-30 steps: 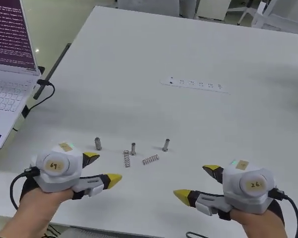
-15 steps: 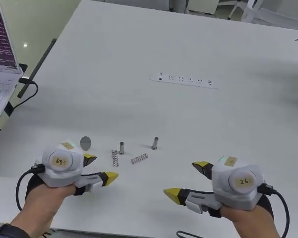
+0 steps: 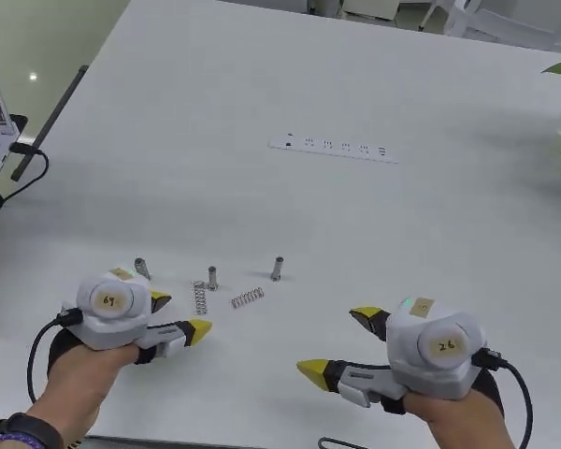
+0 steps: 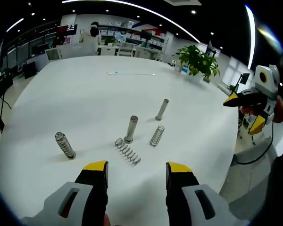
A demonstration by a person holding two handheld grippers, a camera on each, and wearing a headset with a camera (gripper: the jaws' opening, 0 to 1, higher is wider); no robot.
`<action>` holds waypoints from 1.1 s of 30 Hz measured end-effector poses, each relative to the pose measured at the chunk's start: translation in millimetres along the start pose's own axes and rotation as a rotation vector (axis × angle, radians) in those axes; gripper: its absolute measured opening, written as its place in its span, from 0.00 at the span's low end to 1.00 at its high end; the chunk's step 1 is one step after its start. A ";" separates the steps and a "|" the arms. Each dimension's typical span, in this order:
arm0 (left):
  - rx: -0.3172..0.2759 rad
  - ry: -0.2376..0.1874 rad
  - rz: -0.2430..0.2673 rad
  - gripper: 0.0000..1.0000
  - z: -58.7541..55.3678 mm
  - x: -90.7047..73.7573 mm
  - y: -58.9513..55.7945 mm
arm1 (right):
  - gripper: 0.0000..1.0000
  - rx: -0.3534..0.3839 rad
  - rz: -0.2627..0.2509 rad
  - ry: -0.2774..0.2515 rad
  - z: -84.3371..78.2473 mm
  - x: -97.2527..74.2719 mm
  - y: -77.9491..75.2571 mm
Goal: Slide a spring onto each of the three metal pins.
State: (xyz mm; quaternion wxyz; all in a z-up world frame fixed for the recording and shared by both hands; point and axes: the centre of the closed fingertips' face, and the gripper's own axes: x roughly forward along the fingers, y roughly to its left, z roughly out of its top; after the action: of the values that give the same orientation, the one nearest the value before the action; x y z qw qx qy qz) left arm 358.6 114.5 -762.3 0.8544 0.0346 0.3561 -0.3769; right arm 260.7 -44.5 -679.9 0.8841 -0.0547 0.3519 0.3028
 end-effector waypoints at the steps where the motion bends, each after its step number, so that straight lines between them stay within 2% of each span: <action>1: -0.002 0.001 0.004 0.44 0.0 1.4 0.6 | 0.63 0.000 0.000 0.000 0.2 -0.1 -0.1; 6: -0.018 -0.001 0.026 0.44 -0.1 7.0 5.6 | 0.63 -0.004 0.003 -0.001 1.5 -0.5 -1.8; 8: -0.032 -0.008 0.049 0.43 -0.2 10.7 9.7 | 0.63 -0.002 0.002 -0.005 1.8 -1.2 -3.4; 10: -0.051 -0.013 0.046 0.42 0.0 14.0 8.3 | 0.63 0.003 0.001 -0.006 1.1 -1.7 -4.0; 14: -0.047 -0.009 0.053 0.38 0.1 22.0 6.4 | 0.63 0.008 0.002 -0.001 -3.5 -1.9 -4.9; 20: -0.064 -0.009 0.074 0.37 1.6 33.0 9.4 | 0.63 0.020 0.007 0.010 -8.8 -2.5 -5.1; 24: -0.040 -0.015 0.096 0.34 4.8 33.4 7.9 | 0.63 0.017 0.007 0.013 -8.6 -2.2 -5.9; 28: 0.019 -0.002 0.130 0.25 4.2 29.7 10.5 | 0.63 0.017 0.006 0.009 -5.6 -2.4 -6.4; 29: 0.073 0.013 0.153 0.22 3.9 29.2 15.2 | 0.63 0.016 0.006 0.010 -5.9 -1.4 -7.4; 30: 0.098 0.019 0.172 0.19 3.9 28.6 18.5 | 0.62 0.014 0.007 0.011 -5.9 -1.1 -7.5; 32: 0.064 0.015 0.169 0.08 3.9 29.8 23.1 | 0.62 0.013 0.009 0.010 -5.2 -0.5 -6.6; 33: 0.054 0.005 0.170 0.05 5.1 29.3 25.7 | 0.62 0.012 0.011 0.010 -5.1 0.3 -6.1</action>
State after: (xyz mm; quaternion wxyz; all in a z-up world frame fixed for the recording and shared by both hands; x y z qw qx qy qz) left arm 392.2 113.0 -782.5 0.8811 0.0886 0.3438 -0.3125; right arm 261.3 -50.9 -684.6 0.8809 -0.0489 0.3586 0.3050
